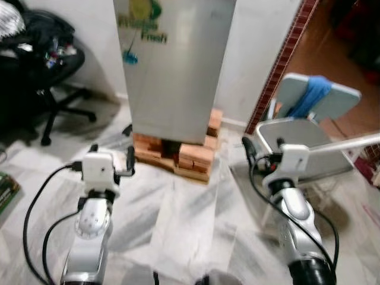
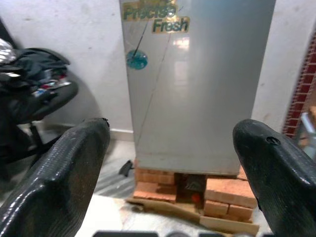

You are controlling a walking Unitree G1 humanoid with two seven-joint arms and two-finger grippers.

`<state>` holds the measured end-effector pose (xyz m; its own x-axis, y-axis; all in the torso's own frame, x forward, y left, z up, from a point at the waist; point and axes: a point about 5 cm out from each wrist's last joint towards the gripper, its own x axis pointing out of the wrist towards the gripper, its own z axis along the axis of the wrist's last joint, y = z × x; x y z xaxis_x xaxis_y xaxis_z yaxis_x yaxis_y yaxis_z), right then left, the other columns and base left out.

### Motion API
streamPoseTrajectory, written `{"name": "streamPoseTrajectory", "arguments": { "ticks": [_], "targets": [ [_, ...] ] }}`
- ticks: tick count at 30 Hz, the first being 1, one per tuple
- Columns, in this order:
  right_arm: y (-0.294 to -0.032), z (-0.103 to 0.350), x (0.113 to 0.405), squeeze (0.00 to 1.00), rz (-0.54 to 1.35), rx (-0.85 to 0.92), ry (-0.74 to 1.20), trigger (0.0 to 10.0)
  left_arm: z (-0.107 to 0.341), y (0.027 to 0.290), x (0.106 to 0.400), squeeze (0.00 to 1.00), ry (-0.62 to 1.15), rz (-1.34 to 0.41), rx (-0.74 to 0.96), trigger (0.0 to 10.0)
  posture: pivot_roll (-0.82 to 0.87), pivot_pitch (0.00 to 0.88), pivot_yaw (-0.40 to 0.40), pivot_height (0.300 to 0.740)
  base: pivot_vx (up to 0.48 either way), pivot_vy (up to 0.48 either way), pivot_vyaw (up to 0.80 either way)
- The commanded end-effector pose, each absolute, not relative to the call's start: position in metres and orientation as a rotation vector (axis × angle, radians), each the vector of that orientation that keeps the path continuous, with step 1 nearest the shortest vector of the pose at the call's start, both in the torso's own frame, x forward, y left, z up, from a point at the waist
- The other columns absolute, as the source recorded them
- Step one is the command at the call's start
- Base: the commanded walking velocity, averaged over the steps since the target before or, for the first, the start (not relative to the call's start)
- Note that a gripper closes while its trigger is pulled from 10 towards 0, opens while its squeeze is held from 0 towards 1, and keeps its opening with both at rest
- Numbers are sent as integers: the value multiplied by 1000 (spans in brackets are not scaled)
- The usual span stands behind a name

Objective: Restocking fridge

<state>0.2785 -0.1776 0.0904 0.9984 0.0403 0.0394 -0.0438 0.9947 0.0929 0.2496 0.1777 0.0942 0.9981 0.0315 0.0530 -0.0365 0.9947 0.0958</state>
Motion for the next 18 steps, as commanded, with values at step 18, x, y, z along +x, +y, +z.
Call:
{"name": "streamPoseTrajectory", "arguments": {
  "ticks": [18],
  "targets": [
    [-177, 102, 279, 0, 24, 91, -60, 10000, 94, 187, 240, 0, -26, 59, 106, 10000, 76, 92, -57, 740, 0, 474, -420]
  ]
}}
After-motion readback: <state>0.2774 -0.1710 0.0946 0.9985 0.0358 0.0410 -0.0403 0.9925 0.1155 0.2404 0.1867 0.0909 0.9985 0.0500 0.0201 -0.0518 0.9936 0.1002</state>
